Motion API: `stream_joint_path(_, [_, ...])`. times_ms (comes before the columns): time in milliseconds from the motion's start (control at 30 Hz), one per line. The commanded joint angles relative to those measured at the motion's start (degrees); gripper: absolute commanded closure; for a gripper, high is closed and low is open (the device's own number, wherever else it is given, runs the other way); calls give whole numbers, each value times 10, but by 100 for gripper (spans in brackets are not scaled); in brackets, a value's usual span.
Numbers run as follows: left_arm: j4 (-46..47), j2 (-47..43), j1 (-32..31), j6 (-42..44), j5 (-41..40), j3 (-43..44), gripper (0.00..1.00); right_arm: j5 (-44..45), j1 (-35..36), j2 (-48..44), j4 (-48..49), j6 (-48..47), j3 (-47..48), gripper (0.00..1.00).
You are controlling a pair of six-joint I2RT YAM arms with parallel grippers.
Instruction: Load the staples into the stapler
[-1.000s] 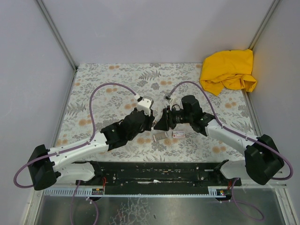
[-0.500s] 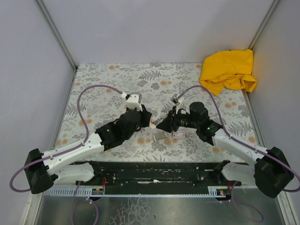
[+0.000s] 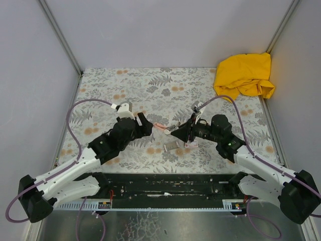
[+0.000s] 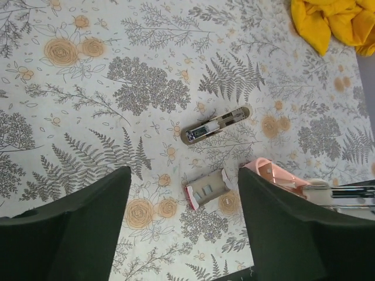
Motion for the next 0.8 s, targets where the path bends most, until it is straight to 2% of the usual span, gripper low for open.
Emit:
stream_joint_path(0, [-13,-47,10,-7,20,5,23,-22,-1,-12,65,-6,-8,96])
stream_joint_path(133, [-13,-93,22,3,40,24,13,-53,-1,-20,90,-1,-17,96])
stream_joint_path(333, [-21,-88,47,-57,163,49,11,-64,-1,-40,152,-4,-43,95])
stream_joint_path(433, [-4,-63,55,-110,219,44,18,-73,-1,-36,185,-3,-51,95])
stream_joint_path(533, [54,-51,59,-147,269,22,25,-77,-1,-34,212,-3,-57,95])
stream_joint_path(767, [103,-28,63,-186,315,3,40,-78,-1,-32,222,-12,-61,95])
